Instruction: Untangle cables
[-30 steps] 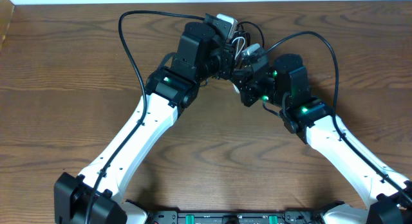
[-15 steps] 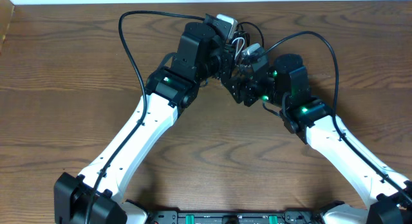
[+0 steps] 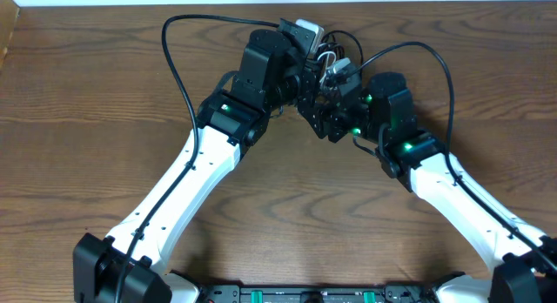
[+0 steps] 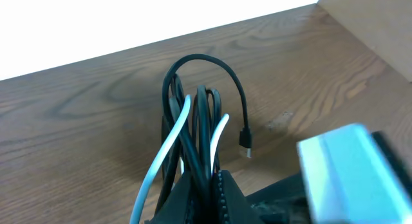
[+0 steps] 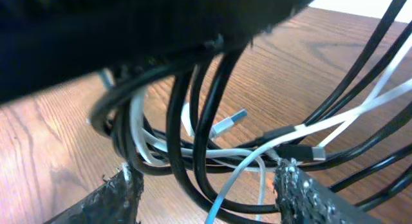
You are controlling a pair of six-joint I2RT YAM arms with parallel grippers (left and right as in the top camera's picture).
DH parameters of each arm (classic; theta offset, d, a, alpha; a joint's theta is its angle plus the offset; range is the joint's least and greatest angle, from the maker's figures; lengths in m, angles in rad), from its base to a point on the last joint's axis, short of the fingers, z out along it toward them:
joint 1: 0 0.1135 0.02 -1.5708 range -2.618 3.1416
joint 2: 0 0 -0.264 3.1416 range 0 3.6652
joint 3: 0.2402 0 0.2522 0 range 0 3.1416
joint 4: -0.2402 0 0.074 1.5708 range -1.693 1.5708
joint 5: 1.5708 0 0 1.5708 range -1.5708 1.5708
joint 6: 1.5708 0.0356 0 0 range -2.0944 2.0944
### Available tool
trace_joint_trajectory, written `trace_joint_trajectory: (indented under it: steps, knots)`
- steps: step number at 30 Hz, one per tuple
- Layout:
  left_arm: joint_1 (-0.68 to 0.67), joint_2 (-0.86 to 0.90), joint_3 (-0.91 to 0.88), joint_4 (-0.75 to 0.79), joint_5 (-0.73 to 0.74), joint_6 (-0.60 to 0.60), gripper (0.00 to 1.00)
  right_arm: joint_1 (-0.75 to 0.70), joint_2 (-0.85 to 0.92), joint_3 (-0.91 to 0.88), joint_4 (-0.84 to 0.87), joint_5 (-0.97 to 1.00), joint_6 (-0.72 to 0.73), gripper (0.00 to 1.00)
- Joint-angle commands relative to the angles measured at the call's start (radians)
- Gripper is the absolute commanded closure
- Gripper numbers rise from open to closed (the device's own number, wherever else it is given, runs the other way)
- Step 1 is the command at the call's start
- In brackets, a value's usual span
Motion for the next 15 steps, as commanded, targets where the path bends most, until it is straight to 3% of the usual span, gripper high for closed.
trace_joint_trajectory:
  steps: [1,3,7,12,15]
  knots:
    - [0.003,0.001,0.025,0.010,0.016,-0.010,0.93,0.004,0.027,0.016,0.004,0.001,0.001,0.47]
    - [0.003,0.001,0.025,0.010,0.016,-0.010,0.92,0.004,0.031,0.016,0.003,0.001,0.001,0.57]
    - [0.003,0.001,0.025,0.010,0.016,-0.010,0.93,0.004,0.031,0.016,0.006,0.001,0.001,0.99]
    - [0.003,0.001,0.025,0.006,0.016,-0.009,0.92,0.004,0.031,0.016,0.006,0.001,0.001,0.99]
    - [0.003,0.001,0.025,0.006,0.016,-0.009,0.83,0.004,0.031,0.016,0.006,0.001,0.001,0.99]
